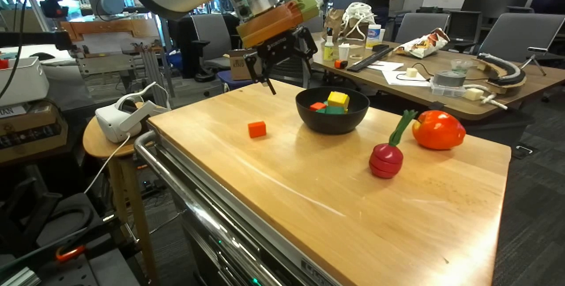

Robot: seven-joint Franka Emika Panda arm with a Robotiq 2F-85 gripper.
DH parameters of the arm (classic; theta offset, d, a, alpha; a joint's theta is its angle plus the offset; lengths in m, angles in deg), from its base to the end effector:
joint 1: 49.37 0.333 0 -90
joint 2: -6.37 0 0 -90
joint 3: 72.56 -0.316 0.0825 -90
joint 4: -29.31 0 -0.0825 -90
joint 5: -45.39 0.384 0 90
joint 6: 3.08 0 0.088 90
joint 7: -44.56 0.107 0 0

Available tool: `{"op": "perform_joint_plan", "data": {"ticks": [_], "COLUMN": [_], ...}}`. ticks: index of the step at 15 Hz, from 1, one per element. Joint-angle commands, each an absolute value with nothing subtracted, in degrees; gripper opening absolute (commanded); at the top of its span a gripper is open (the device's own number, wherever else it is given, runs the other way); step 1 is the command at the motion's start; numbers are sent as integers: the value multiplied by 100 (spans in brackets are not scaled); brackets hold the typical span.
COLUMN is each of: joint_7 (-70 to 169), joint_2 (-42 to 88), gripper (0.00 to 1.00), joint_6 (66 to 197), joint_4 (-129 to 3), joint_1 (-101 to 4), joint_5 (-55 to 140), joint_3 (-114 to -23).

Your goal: Move the apple to the top right corner of the countertop, place all the blocks inside the black bowl, put the radish in the bowl

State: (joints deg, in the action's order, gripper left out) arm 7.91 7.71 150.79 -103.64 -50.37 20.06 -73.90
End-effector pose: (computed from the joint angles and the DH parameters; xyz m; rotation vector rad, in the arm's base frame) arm 0.5389 0.0168 0.3644 2.4259 1.3422 0.3337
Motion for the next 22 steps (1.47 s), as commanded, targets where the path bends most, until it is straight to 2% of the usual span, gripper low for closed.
{"op": "perform_joint_plan", "data": {"ticks": [1, 6, 7, 19, 21, 22], "joint_7": [-581, -2204, -1633, -1552, -1565, -1576], "joint_2": [378, 95, 469, 973, 1046, 1079], "gripper": [100, 100, 100, 100, 73, 66], "joint_6": [15606, 15870, 15741, 15106, 15012, 14977], "joint_4": [-11113, -11718, -11389, -11081, -10996, -10954], "joint_1": [-4917, -4674, -4713, -4766, -4766, -4767], "joint_5": [2744, 3833, 3449, 3276, 3259, 3251], "joint_3": [-7476, -7499, -7483, -7465, -7474, -7478]}}
